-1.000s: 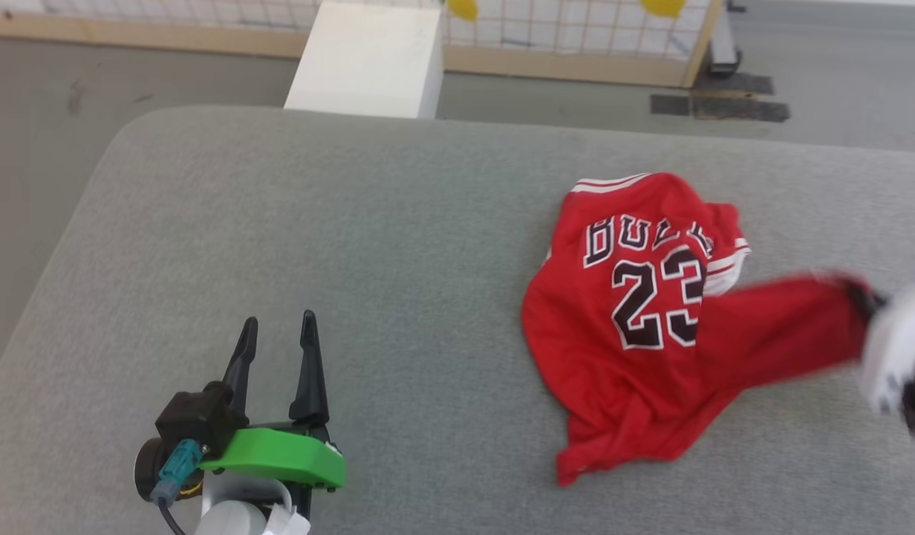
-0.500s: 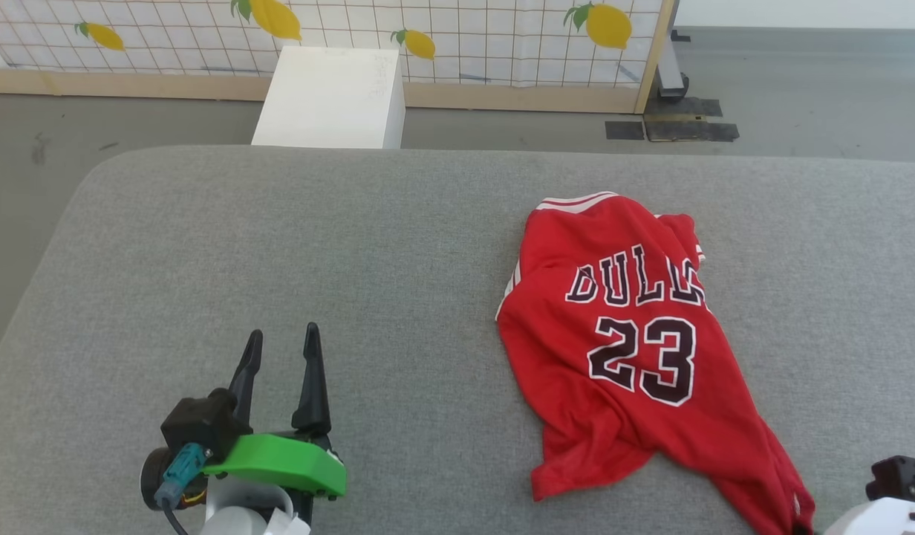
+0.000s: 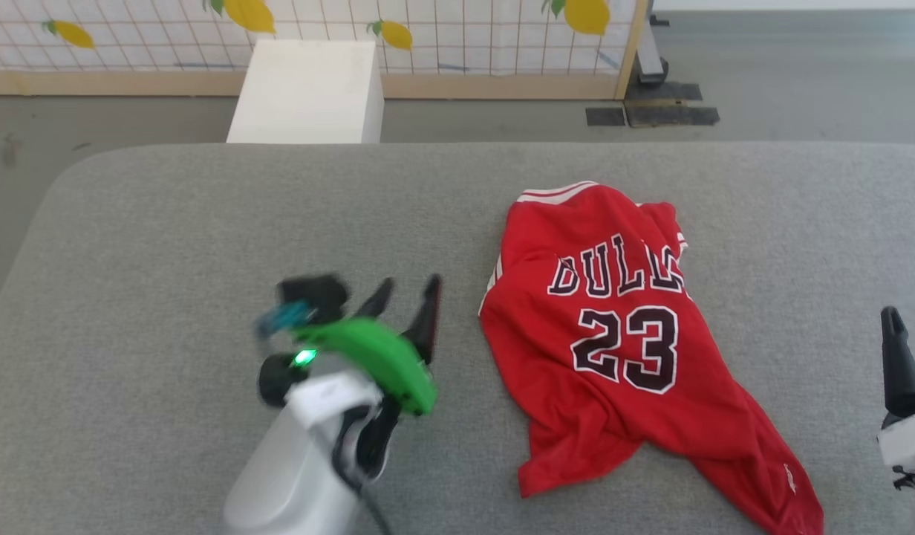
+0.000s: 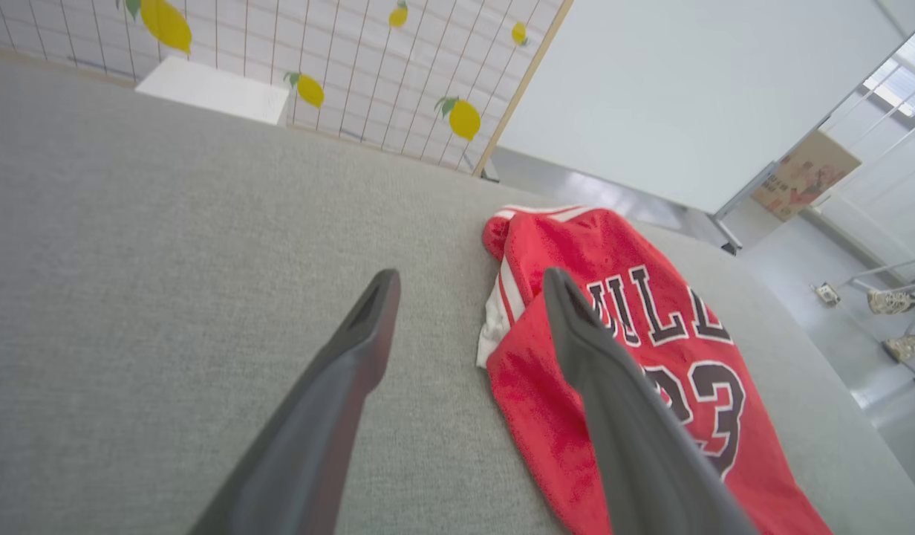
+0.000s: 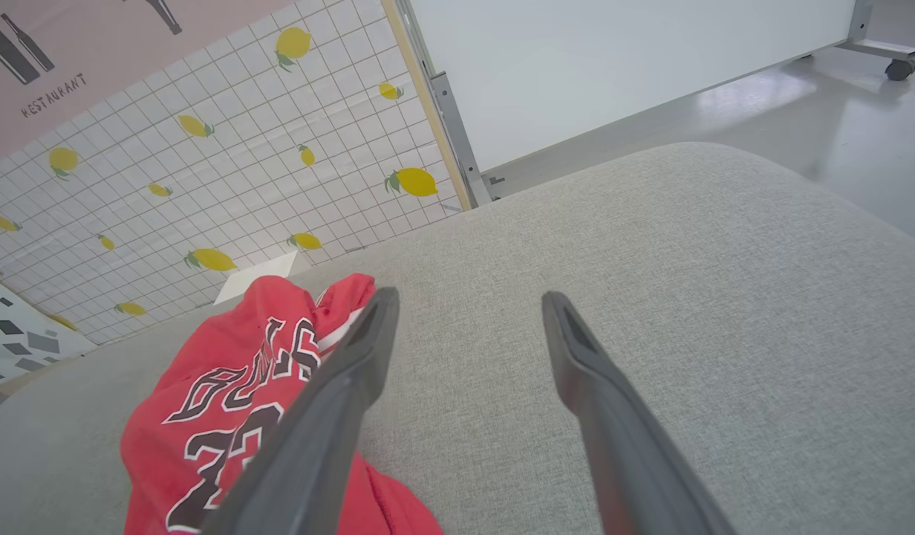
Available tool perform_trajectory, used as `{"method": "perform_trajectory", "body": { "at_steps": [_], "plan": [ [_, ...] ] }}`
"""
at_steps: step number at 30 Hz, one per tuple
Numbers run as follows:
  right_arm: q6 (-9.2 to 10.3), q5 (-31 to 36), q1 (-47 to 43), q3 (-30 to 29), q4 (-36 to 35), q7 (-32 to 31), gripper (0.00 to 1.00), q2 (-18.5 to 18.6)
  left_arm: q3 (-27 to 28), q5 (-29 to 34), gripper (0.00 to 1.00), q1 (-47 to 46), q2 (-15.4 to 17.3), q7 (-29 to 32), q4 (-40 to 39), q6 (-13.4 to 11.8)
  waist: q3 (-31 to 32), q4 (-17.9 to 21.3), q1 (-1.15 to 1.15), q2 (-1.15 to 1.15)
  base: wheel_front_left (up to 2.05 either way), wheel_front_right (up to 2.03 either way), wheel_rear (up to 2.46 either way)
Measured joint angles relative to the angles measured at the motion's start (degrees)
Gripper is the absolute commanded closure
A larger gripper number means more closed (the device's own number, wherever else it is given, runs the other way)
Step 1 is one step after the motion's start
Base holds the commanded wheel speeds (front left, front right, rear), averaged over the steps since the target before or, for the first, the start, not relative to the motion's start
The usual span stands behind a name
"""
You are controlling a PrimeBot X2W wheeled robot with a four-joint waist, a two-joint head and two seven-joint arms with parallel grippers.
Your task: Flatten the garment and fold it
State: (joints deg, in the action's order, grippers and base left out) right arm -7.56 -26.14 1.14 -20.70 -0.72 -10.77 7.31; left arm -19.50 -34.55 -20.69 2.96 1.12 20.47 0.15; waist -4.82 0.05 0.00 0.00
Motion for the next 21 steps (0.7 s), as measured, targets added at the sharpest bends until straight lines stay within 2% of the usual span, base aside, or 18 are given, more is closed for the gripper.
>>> {"method": "perform_trajectory", "body": {
  "at_steps": [5,8,13,18,19,20,21],
  "plan": [
    [0.0,0.9,2.2,2.7,1.6,0.2,0.0,0.5,-9.1,-1.8,0.0,-11.4,-0.1,16.4,10.0,-5.8,-2.0,1.7,0.0,0.0,0.0,0.0,0.0],
    [0.0,0.5,3.1,4.3,3.0,0.2,0.0,0.5,-14.5,-1.9,0.0,-15.7,-0.1,24.4,14.2,-7.6,-3.2,3.1,0.0,0.0,0.0,0.0,0.0],
    [-0.01,0.4,3.6,5.5,5.5,1.3,0.0,0.9,-21.3,-2.6,0.0,-18.1,-0.2,31.0,17.7,-9.4,-5.4,5.5,0.0,0.0,0.0,0.0,0.0],
    [0.0,-0.2,3.6,4.7,7.2,2.7,0.0,1.0,-24.8,-2.9,0.0,-20.0,0.1,32.6,18.7,-9.7,-7.2,7.4,0.0,0.0,0.0,0.0,0.0],
    [0.0,-0.2,3.6,4.6,7.4,2.8,0.0,1.0,-25.3,-3.1,0.24,-20.0,0.3,32.3,18.6,-9.4,-7.4,7.5,0.0,0.0,0.0,0.0,0.0],
    [0.0,-0.2,3.6,4.4,7.6,2.8,0.0,1.1,-25.7,-3.7,0.64,-20.1,0.4,31.6,18.1,-8.9,-7.6,7.6,0.0,0.0,0.0,0.0,0.0],
    [0.0,-0.2,3.6,4.2,8.1,3.1,0.0,1.2,-26.3,-4.4,1.0,-20.1,0.5,30.0,17.7,-8.3,-7.7,7.5,0.0,0.0,0.0,0.0,0.0]
  ]
}}
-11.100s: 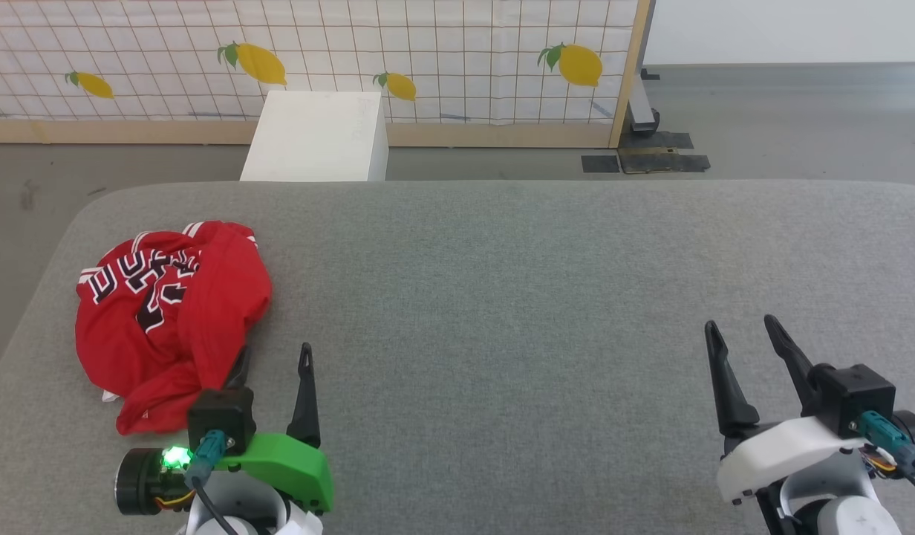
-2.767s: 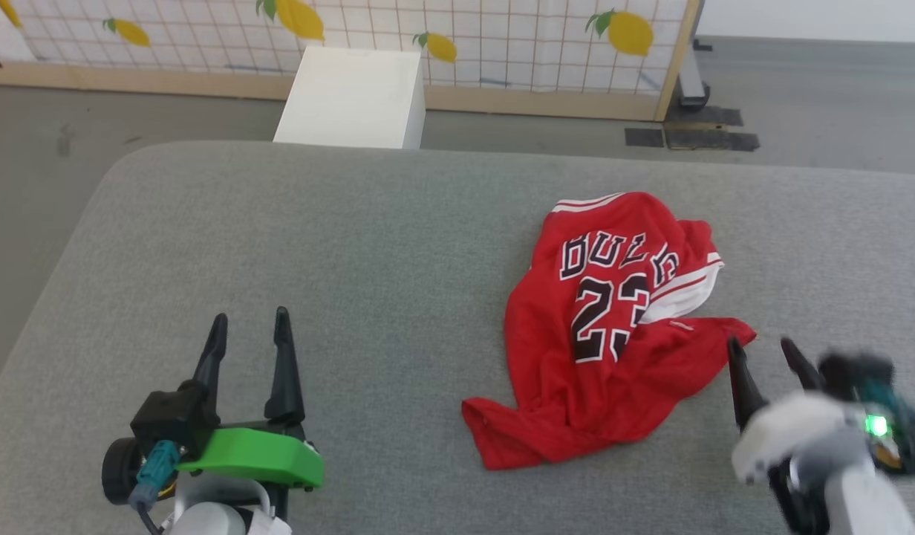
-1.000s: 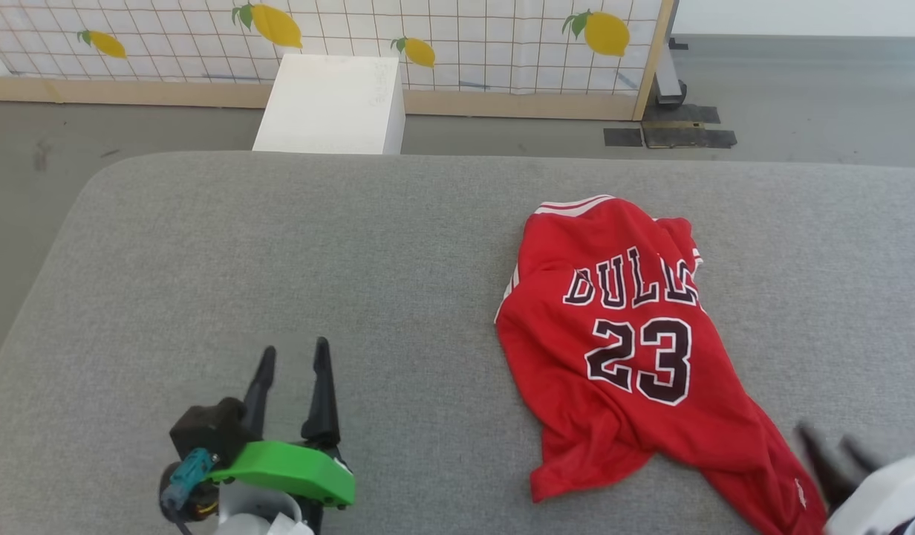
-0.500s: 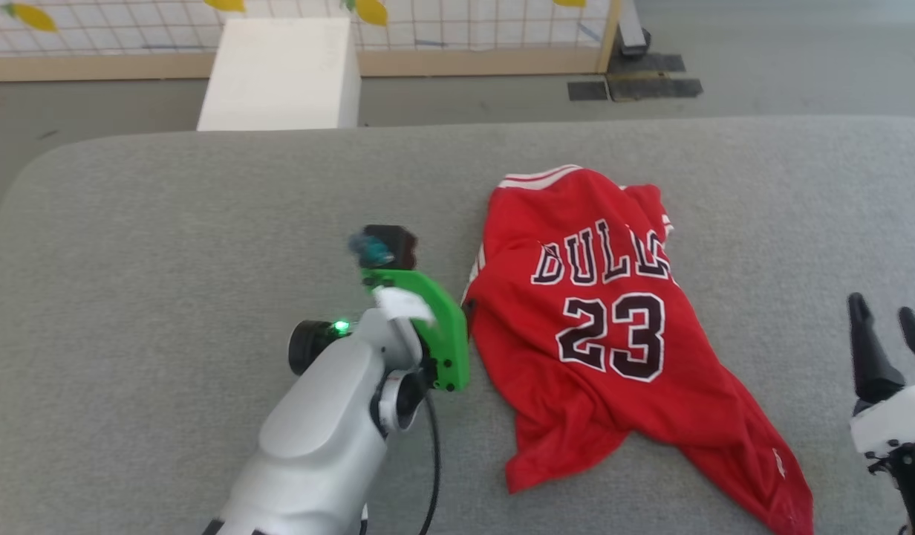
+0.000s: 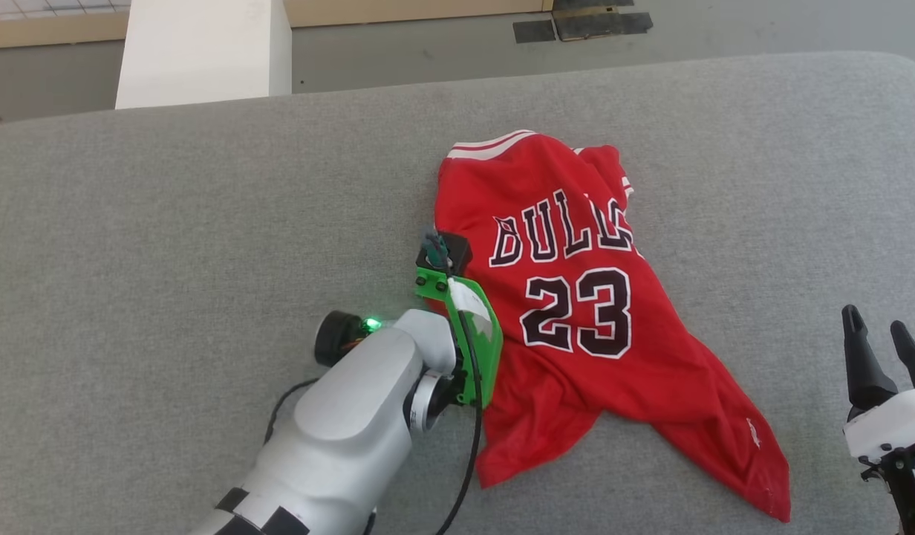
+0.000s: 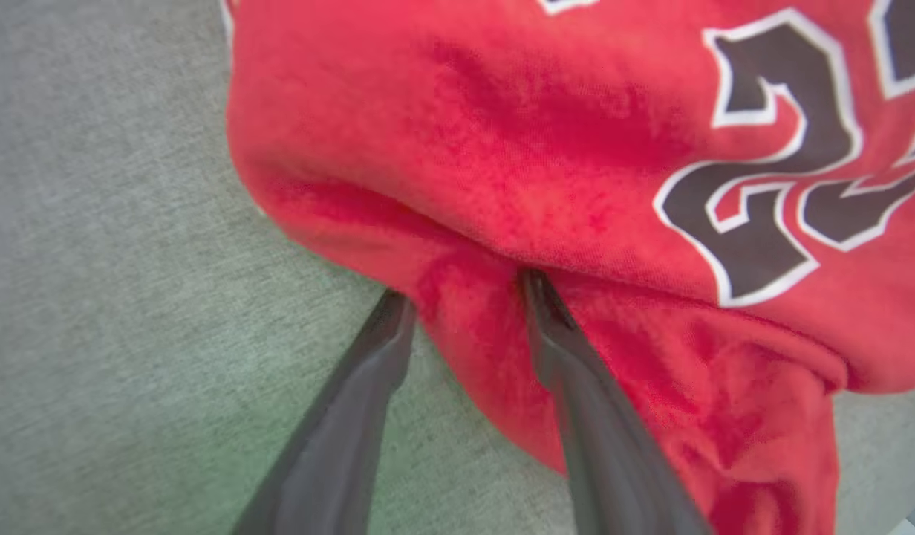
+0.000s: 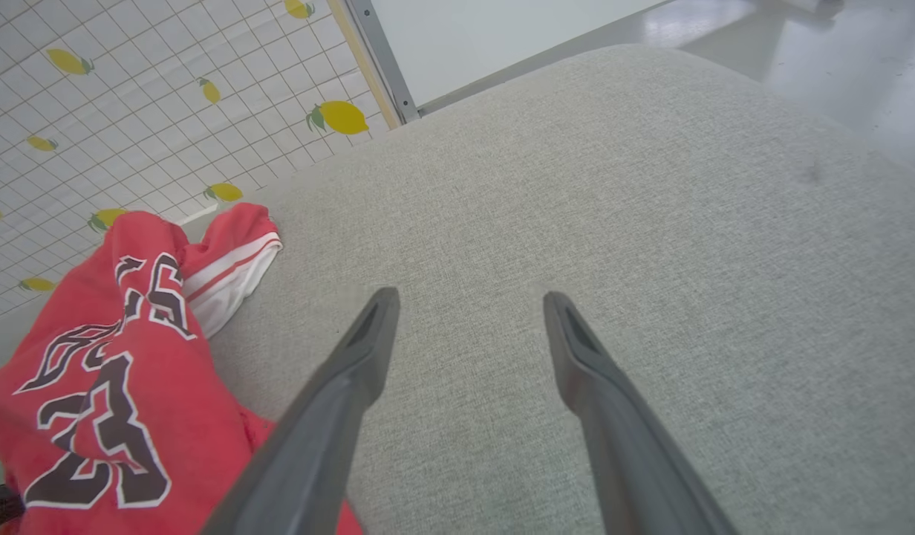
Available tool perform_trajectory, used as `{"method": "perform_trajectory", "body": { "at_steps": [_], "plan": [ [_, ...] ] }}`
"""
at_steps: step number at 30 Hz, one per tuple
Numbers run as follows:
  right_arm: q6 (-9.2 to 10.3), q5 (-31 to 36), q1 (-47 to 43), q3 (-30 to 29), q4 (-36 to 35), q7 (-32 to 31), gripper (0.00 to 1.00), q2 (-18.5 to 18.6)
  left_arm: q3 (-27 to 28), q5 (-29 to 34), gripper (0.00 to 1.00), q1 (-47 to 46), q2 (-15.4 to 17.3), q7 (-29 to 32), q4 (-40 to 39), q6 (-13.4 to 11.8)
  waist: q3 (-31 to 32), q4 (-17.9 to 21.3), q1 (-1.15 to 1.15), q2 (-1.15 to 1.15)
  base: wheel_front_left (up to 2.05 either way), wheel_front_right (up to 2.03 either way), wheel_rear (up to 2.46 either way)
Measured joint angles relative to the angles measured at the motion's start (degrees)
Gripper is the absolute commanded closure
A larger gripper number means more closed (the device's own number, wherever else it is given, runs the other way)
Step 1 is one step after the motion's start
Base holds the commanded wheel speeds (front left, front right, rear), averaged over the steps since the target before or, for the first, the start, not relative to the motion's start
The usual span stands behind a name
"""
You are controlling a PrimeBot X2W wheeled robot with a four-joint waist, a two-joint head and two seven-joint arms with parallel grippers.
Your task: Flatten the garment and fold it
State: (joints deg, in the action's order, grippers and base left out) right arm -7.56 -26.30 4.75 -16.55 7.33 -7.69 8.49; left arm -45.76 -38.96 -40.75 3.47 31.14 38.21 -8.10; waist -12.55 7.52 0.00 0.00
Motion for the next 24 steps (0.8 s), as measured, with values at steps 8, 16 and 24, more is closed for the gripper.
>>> {"method": "perform_trajectory", "body": {
  "at_steps": [8,16,24],
  "plan": [
    [0.0,1.2,-0.2,-0.6,0.8,0.1,0.0,0.0,4.5,-8.6,1.0,0.8,-0.7,-13.4,-2.7,0.4,1.8,-3.2,0.0,0.0,0.0,0.0,0.0],
    [0.0,2.5,-2.1,-0.9,1.1,-1.5,0.0,-1.1,13.9,-12.5,1.0,3.7,4.2,-22.1,-10.5,-2.2,4.8,-8.2,0.0,0.0,0.0,0.0,0.0],
    [0.0,3.7,-2.6,0.2,1.2,-2.4,0.0,-2.3,19.4,-16.6,1.0,23.1,12.8,-21.1,-19.4,-10.8,7.6,-13.9,-0.01,0.0,0.0,0.0,0.0]
  ]
}}
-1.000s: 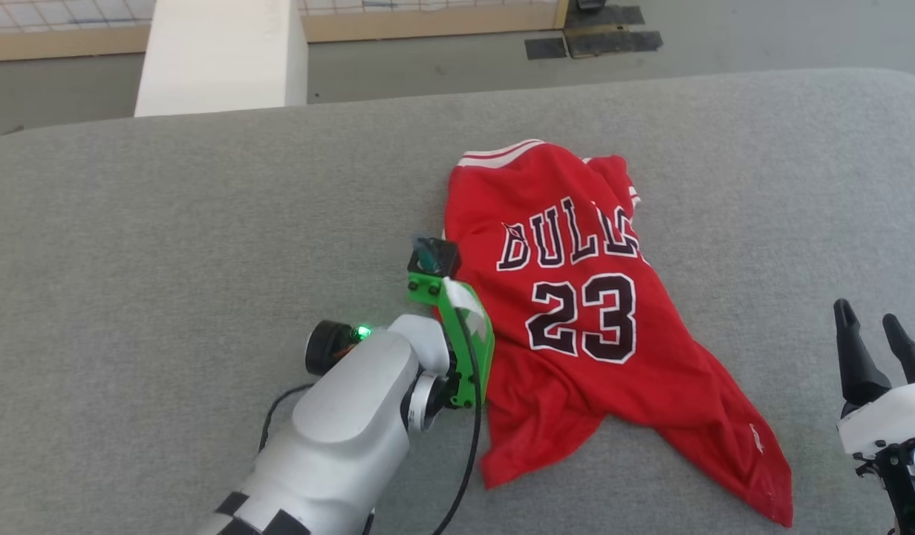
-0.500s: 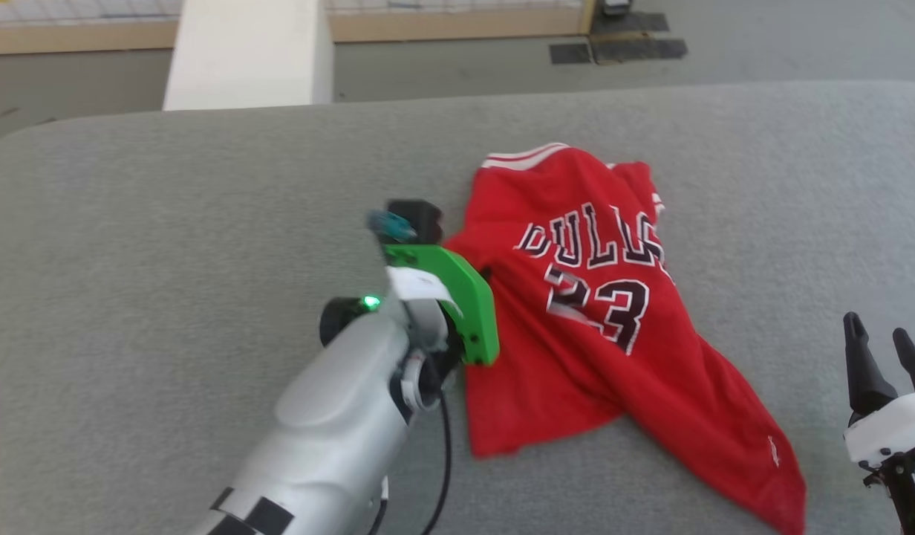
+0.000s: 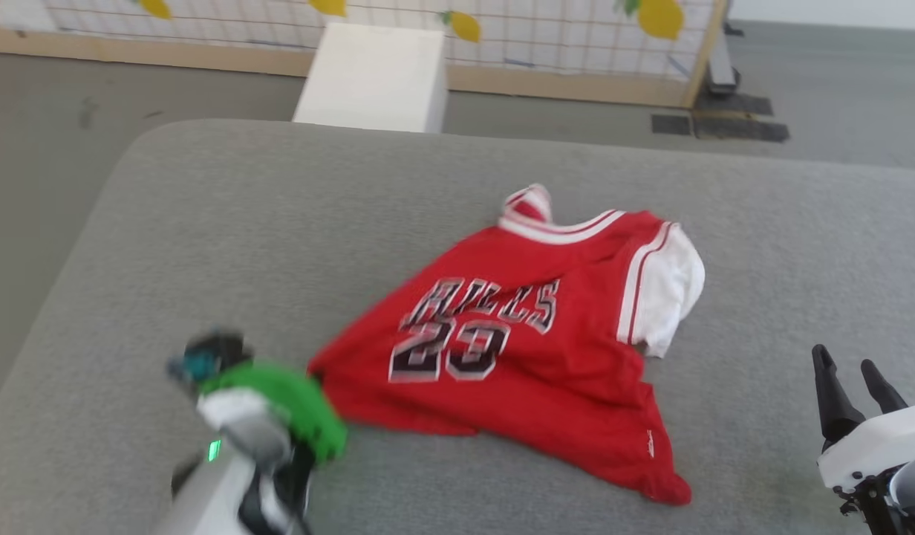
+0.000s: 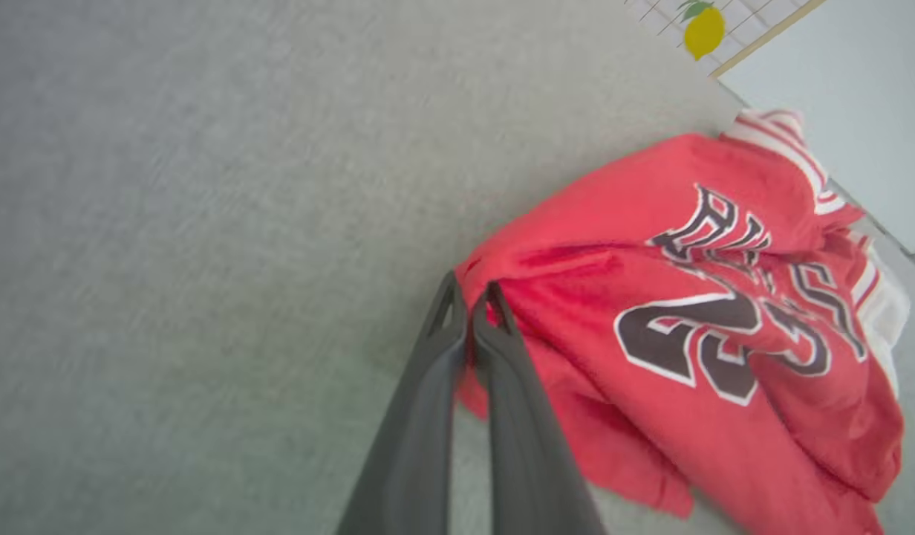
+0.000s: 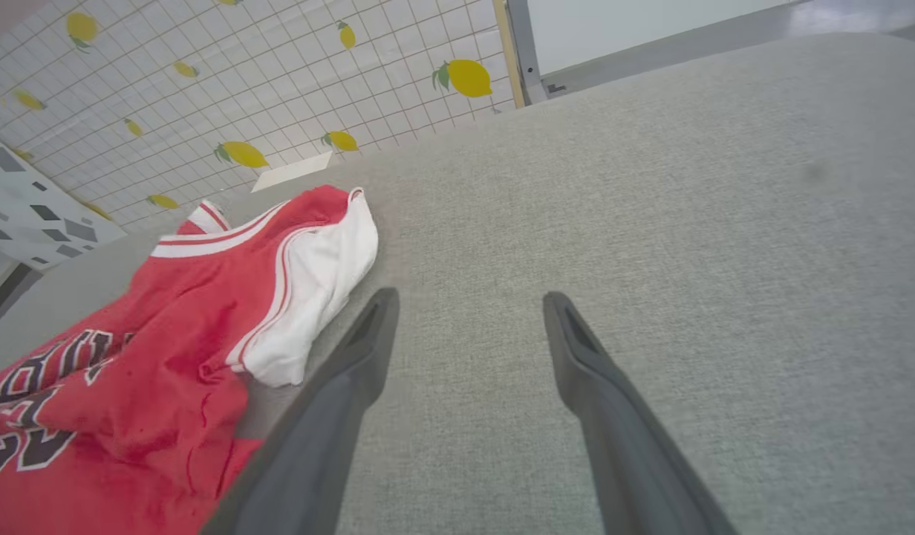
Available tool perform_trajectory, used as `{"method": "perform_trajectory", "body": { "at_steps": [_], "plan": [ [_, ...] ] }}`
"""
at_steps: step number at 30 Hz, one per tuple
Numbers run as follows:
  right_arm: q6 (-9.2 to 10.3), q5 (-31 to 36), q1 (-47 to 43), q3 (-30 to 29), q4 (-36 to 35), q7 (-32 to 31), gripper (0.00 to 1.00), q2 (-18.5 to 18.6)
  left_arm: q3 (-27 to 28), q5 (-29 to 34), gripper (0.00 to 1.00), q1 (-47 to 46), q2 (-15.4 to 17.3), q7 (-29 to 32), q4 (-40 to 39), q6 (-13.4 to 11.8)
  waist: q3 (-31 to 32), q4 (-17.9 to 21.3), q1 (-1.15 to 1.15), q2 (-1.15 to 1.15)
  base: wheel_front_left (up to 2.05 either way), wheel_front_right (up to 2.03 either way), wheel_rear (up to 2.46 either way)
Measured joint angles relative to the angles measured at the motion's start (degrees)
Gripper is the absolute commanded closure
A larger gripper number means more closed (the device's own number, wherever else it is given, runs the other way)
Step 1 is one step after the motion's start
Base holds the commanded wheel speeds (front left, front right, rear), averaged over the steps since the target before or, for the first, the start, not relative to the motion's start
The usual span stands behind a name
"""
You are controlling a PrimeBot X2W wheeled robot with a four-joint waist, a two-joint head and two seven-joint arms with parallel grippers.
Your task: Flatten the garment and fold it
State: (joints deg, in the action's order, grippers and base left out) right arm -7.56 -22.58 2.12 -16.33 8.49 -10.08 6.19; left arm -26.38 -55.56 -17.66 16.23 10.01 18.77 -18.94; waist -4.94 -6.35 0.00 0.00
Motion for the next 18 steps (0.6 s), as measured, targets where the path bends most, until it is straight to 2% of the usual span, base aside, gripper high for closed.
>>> {"method": "perform_trajectory", "body": {
  "at_steps": [2,6,7,8,9,11,14,18],
  "plan": [
    [0.0,0.1,0.0,0.4,0.0,-0.1,0.0,-0.2,0.5,-1.2,1.0,5.2,0.4,0.5,-1.2,-1.4,0.5,-1.2,0.0,0.0,0.0,0.0,0.0],
    [0.0,0.4,0.0,0.9,0.1,-0.5,0.0,-0.3,1.0,-3.6,1.0,10.6,-0.5,0.4,-3.6,-1.9,1.1,-2.8,0.0,0.0,0.0,0.0,0.0],
    [0.0,0.5,0.0,1.1,0.2,-0.5,0.0,-0.2,1.2,-3.6,0.84,10.8,-0.8,-0.3,-4.2,-1.9,1.2,-3.1,0.0,0.0,0.0,0.0,0.0],
    [0.0,0.5,0.0,1.3,0.2,-0.6,0.0,-0.2,1.6,-3.6,0.19,10.8,-0.9,-1.1,-4.8,-1.8,1.3,-3.4,0.0,0.0,0.0,0.0,0.0],
    [0.0,0.6,0.0,1.5,0.3,-0.6,0.0,-0.2,2.2,-3.7,0.0,10.6,-1.1,-2.0,-5.5,-1.4,1.3,-3.6,0.0,0.0,0.0,0.0,0.0],
    [0.0,1.0,0.0,2.2,0.3,-1.1,0.0,0.3,3.3,-3.6,0.0,10.2,-1.0,-4.1,-7.0,-0.3,1.4,-3.8,0.0,0.0,0.0,0.0,0.0],
    [0.0,1.6,0.3,4.1,0.5,-2.4,0.0,1.4,5.9,-1.4,0.0,8.8,-0.3,-11.9,-10.0,1.8,1.3,-3.7,0.0,0.0,0.0,0.0,0.0],
    [0.0,2.6,3.1,8.2,1.5,-6.1,0.0,3.7,6.7,8.1,0.0,6.7,3.1,-22.9,-12.6,3.2,0.8,-3.5,0.0,0.0,0.0,0.0,0.0]
  ]
}}
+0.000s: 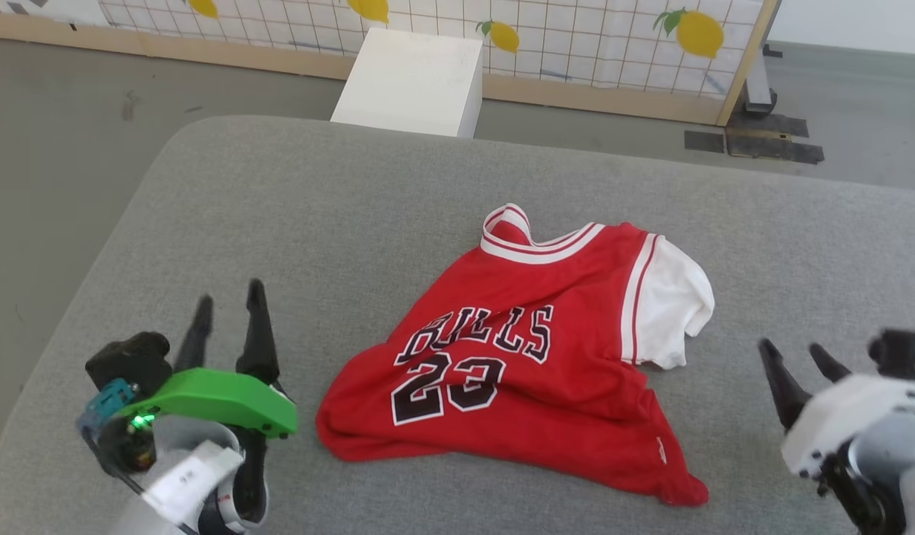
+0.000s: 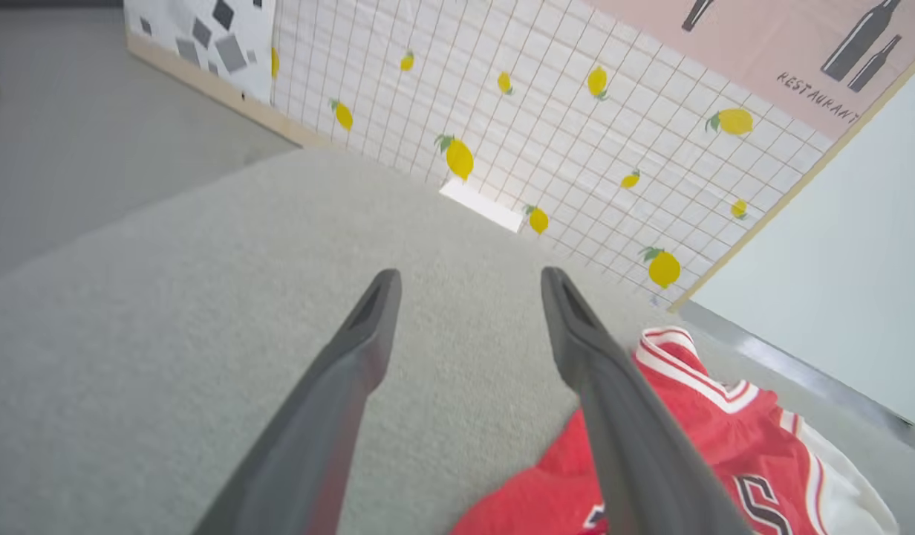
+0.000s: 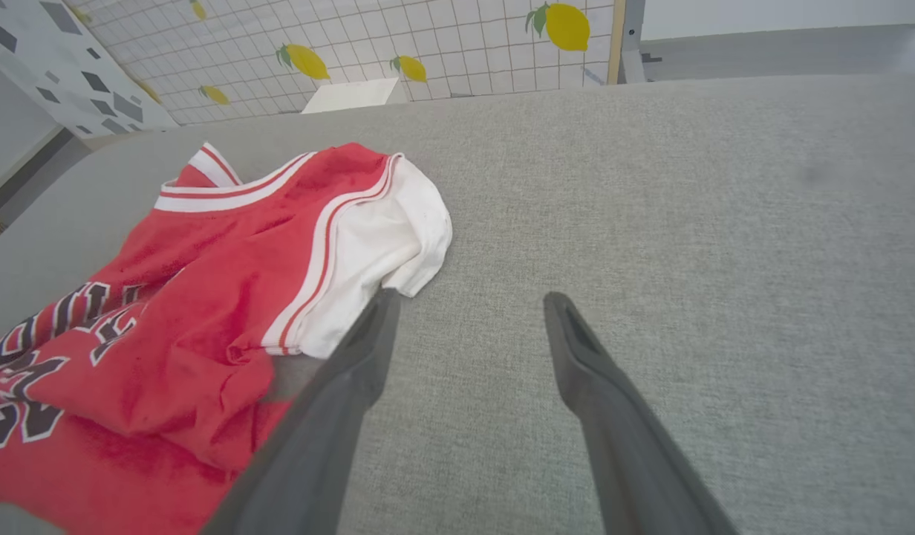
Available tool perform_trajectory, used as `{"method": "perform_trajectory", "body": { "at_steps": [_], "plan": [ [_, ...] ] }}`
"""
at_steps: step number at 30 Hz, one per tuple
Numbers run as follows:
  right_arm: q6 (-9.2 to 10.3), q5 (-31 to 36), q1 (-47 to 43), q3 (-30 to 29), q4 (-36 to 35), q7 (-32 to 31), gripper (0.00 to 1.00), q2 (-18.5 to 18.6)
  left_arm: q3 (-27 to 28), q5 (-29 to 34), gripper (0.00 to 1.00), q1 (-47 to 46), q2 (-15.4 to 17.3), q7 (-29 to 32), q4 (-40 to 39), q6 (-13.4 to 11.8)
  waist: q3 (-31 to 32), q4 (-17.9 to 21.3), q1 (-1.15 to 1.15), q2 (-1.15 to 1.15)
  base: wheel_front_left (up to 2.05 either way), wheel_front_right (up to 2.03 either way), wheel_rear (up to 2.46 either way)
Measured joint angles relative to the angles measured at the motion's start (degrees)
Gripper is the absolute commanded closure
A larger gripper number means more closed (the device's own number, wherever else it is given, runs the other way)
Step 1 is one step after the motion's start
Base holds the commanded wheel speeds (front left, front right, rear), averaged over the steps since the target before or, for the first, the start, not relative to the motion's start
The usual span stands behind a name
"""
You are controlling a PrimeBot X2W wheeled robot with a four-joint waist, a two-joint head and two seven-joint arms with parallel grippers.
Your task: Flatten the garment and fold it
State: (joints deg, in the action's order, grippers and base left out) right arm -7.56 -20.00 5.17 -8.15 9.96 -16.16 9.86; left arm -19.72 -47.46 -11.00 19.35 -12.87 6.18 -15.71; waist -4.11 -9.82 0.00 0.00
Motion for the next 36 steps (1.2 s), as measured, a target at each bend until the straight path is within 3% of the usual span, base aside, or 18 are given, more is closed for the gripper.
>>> {"method": "perform_trajectory", "body": {
  "at_steps": [4,7,10,18,26,27,28,32,36],
  "plan": [
    [-0.01,2.7,4.9,4.3,1.7,-5.3,0.0,3.2,0.5,10.6,0.0,-0.1,0.4,-1.6,-2.0,0.0,-1.1,-0.3,0.0,0.0,0.0,0.0,0.0],
    [0.0,5.6,9.3,5.4,3.8,-10.0,0.0,4.7,2.8,18.6,0.0,-0.1,-2.2,-1.7,-6.4,0.1,-2.4,-0.7,0.0,0.0,0.0,0.0,0.0],
    [-0.01,8.1,14.2,7.6,5.7,-14.3,0.0,5.7,4.7,24.1,0.0,0.7,-5.6,-1.9,-8.7,1.8,-3.9,-1.3,0.0,0.0,0.0,0.0,0.0],
    [-0.01,12.4,22.1,14.9,12.8,-19.2,0.0,8.6,8.6,31.0,0.0,1.9,-13.3,-1.9,-9.9,6.4,-9.1,-3.1,0.0,0.0,0.0,0.0,0.0],
    [0.02,13.3,25.2,16.3,17.2,-18.3,0.0,8.5,10.3,32.4,0.0,2.0,-15.9,-1.9,-9.8,9.2,-12.9,-4.8,0.0,0.0,0.0,0.0,0.0],
    [0.01,12.8,25.4,16.4,17.3,-18.3,0.81,8.5,10.5,32.4,0.0,2.0,-16.0,-1.9,-9.6,9.4,-13.1,-4.8,0.0,0.0,0.0,0.0,0.0],
    [0.02,12.1,25.5,16.7,17.4,-18.2,1.0,8.7,10.7,32.4,0.0,2.0,-16.0,-1.9,-9.4,9.7,-13.1,-4.8,0.0,0.0,0.0,0.0,0.0],
    [-0.02,6.8,25.4,16.3,16.8,-16.4,1.0,9.4,11.7,32.3,0.0,2.2,-16.2,-1.9,-8.1,10.6,-12.1,-4.1,0.01,0.0,0.0,0.0,0.0],
    [-0.02,3.9,23.9,9.0,13.1,-13.2,1.0,12.3,11.7,31.7,0.0,2.9,-16.3,-1.9,-6.9,11.0,-10.1,-3.0,0.01,0.0,0.0,0.0,0.0]
  ]
}}
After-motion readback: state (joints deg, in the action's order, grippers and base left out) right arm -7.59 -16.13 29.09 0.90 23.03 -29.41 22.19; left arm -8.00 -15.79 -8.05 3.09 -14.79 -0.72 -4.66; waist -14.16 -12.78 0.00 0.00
